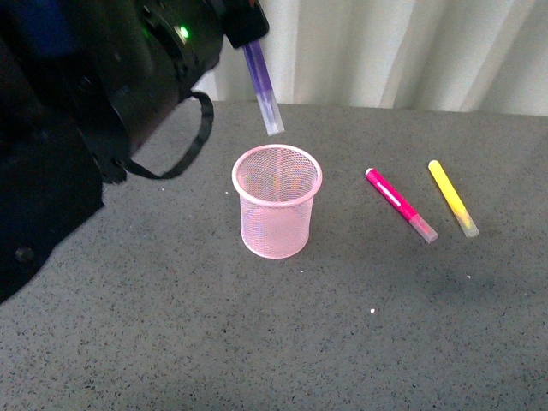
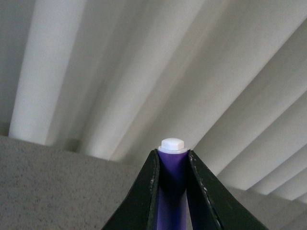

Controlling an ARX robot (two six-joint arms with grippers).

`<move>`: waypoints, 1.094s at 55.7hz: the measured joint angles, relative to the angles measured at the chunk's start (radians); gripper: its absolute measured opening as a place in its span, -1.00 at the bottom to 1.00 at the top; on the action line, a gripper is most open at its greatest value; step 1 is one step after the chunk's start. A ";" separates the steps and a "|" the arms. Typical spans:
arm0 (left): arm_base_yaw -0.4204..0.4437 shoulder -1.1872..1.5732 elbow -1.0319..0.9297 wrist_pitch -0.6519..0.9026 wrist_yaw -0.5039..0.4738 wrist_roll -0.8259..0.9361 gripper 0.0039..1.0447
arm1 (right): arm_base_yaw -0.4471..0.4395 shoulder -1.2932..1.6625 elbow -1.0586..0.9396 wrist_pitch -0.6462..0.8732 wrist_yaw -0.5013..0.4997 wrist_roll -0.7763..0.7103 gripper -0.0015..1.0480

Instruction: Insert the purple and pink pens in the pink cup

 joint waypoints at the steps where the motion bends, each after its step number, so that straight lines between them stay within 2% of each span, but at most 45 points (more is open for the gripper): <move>1: -0.002 0.014 0.002 0.002 -0.002 0.000 -0.76 | 0.000 0.000 0.000 0.000 0.000 0.000 0.87; 15: -0.005 0.130 0.026 0.038 -0.014 -0.016 -0.76 | 0.000 0.000 0.000 0.000 0.000 0.000 0.87; 38: 0.015 0.169 0.049 0.058 0.003 -0.016 -0.74 | 0.000 0.000 0.000 0.000 0.000 0.000 0.87; 49: 0.018 0.170 0.050 0.066 0.011 -0.014 -0.12 | 0.000 0.000 0.000 0.000 0.000 0.000 0.87; 57: 0.018 0.171 0.049 0.070 0.013 -0.014 0.43 | 0.000 0.000 0.000 0.000 0.000 0.000 0.87; 61: 0.026 0.161 0.038 0.054 0.030 -0.017 0.77 | 0.000 0.000 0.000 0.000 0.000 0.000 0.87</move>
